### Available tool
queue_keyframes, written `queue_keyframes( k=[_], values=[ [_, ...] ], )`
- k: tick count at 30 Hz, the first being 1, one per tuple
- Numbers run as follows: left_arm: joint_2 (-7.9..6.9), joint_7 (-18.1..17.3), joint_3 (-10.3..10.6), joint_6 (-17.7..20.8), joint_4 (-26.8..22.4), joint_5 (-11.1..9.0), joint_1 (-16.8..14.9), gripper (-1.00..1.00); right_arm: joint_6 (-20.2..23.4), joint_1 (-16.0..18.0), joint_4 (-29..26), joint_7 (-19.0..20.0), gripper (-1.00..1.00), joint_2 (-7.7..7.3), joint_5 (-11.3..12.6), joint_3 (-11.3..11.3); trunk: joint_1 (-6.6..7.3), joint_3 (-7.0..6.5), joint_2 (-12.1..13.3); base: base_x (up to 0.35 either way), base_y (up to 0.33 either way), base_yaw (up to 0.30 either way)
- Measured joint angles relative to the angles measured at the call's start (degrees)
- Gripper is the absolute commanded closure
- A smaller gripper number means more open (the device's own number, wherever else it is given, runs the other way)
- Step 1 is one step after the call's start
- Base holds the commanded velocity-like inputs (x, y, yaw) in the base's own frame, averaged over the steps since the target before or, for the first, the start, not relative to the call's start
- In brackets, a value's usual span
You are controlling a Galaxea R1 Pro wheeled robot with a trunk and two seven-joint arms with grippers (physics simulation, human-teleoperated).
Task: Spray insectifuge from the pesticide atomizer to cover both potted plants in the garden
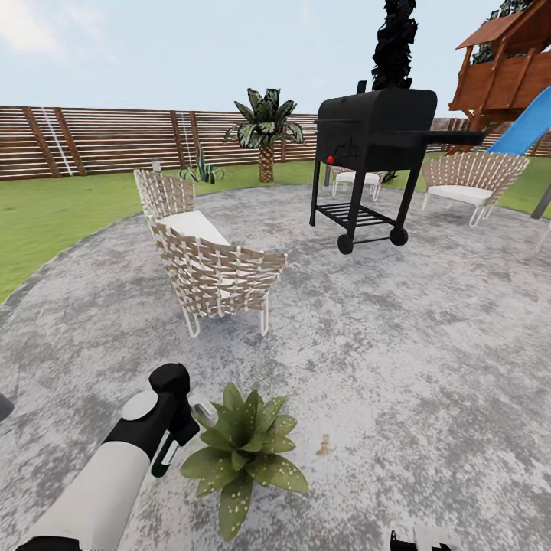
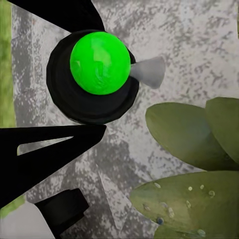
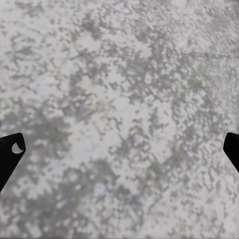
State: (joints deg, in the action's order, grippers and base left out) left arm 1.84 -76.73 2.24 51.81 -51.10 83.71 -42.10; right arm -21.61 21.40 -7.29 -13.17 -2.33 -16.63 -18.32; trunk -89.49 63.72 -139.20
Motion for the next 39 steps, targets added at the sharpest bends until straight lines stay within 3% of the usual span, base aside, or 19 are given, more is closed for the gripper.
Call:
queue_keyframes(
  k=[6, 20, 25, 32, 39],
  values=[
    [1.59, -0.24, -0.11, 0.37, -0.02, -0.30, -0.28, 1.00, -0.07, 0.01, -0.07, 0.00, -1.00, 0.11, 0.08, -0.01, 0.00, 0.00, 0.00, 0.001, 0.000, 0.152],
    [1.80, -0.31, -0.21, 0.12, 1.02, -0.48, 0.38, 1.00, -0.09, 0.00, -0.07, 0.00, -1.00, 0.04, 0.09, -0.01, 0.00, 0.00, 0.00, 0.000, -0.118, 0.034],
    [0.64, 0.29, -0.66, -0.02, 1.10, -0.40, 4.84, 1.00, -0.07, 0.00, -0.03, 0.00, -1.00, 0.04, 0.09, -0.01, 0.00, 0.00, 0.00, 0.000, 0.000, 0.000],
    [-2.99, 0.31, -0.88, -0.07, 1.14, -0.52, 5.57, 1.00, -0.08, 0.00, -0.03, 0.00, -1.00, 0.04, 0.09, 0.00, 0.00, 0.00, 0.00, 0.000, 0.000, 0.000],
    [-2.10, 0.48, -0.88, -0.01, 0.54, -0.61, 5.82, 1.00, -0.07, 0.00, -0.03, 0.00, -1.00, 0.05, 0.07, -0.01, 0.03, 0.00, 0.00, 0.126, 0.000, 0.000]
  ],
)
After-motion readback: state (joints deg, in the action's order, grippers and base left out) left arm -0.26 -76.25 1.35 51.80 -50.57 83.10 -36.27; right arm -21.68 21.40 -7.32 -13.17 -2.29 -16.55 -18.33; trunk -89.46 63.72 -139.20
